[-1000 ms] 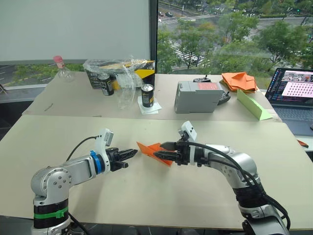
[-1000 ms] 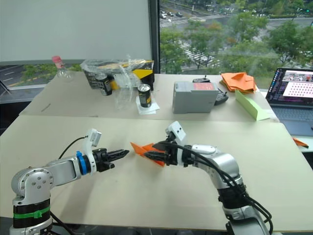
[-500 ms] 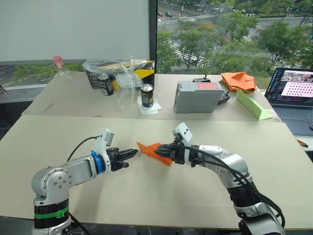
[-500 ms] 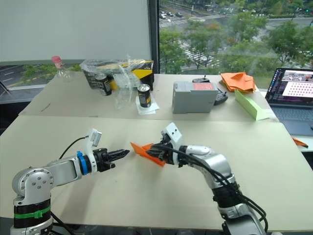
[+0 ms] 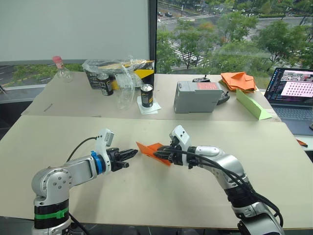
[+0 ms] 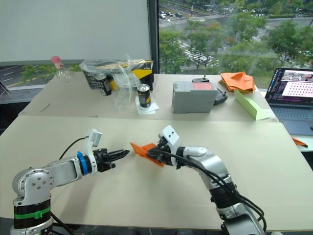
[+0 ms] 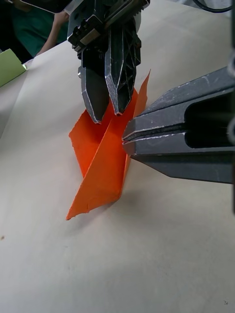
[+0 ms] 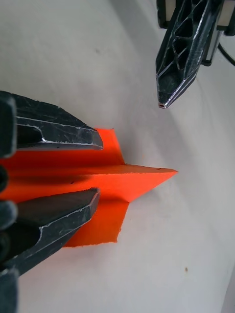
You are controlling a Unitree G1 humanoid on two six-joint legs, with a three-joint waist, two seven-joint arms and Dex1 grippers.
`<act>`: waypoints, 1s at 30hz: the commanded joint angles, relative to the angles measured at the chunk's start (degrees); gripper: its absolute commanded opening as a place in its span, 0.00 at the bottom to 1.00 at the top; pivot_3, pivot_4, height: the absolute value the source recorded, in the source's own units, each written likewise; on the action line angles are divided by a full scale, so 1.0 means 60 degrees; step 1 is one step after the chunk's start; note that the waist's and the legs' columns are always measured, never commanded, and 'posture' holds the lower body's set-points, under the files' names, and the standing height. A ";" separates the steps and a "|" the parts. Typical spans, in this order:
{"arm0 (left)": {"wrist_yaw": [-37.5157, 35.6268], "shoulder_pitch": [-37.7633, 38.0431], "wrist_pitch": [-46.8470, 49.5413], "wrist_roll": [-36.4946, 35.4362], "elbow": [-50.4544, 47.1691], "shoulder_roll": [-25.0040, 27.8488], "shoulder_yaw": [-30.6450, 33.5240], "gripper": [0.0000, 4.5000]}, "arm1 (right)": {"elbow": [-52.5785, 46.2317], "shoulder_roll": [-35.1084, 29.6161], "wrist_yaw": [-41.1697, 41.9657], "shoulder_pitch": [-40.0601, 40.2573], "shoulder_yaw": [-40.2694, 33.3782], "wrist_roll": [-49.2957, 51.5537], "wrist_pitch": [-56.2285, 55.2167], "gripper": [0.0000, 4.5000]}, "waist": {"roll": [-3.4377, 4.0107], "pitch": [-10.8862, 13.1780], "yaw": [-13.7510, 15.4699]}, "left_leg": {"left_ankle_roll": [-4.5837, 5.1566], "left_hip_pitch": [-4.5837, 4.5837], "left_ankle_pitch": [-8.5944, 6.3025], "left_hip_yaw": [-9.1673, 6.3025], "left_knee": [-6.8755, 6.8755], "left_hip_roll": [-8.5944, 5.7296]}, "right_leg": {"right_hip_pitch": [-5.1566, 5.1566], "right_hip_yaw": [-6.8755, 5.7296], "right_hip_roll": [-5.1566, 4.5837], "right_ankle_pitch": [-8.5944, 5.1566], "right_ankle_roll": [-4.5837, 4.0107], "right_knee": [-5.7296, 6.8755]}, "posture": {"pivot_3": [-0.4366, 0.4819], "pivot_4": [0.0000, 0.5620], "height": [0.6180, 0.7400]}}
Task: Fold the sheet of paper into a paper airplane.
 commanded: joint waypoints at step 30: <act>-0.1233 0.0614 -0.0959 -0.0120 -0.2039 0.1551 -0.1202 0.00 | 0.0618 -0.0087 -0.0051 -0.0365 0.0826 -0.1709 -0.0463 0.01 | 0.0001 0.0000 -0.0009 | -0.0041 0.0002 0.0023 0.0002 -0.0001 0.0001 | 0.0000 0.0004 0.0001 0.0000 0.0000 0.0004 | 0.48 0.27 1.00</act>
